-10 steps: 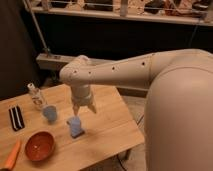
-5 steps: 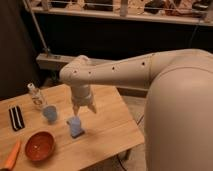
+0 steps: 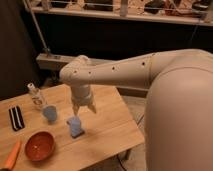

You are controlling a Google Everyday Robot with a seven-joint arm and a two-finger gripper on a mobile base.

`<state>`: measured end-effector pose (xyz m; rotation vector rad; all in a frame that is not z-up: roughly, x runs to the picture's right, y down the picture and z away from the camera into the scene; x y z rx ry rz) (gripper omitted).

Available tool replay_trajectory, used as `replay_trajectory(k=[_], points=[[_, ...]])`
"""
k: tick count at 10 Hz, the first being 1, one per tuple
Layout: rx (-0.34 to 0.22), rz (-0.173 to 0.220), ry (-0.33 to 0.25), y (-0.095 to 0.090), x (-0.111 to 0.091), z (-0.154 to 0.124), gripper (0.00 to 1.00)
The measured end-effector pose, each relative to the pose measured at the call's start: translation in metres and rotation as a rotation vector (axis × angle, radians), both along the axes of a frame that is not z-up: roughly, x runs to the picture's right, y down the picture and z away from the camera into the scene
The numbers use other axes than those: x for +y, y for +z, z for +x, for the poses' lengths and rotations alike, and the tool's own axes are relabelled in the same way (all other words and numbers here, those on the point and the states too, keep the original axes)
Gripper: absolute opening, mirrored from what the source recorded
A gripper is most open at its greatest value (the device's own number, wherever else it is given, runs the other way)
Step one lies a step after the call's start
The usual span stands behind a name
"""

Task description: Wipe the white sponge on the table

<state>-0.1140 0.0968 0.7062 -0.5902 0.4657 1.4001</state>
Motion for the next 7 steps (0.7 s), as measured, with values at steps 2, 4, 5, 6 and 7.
replay_trajectory(k=[2, 4, 5, 6, 7], points=[[-0.097, 0.06, -0.073, 0.005, -0.009, -0.015, 0.65], [-0.2, 0.115, -0.164, 0.01, -0.014, -0.033, 0.65], [-0.23, 0.125, -0.202, 0.013, -0.013, -0.037, 0.65], [-0.245, 0.129, -0.228, 0.016, -0.011, -0.04, 0.65], [-0.248, 0.125, -0.261, 0.024, -0.004, -0.043, 0.65]])
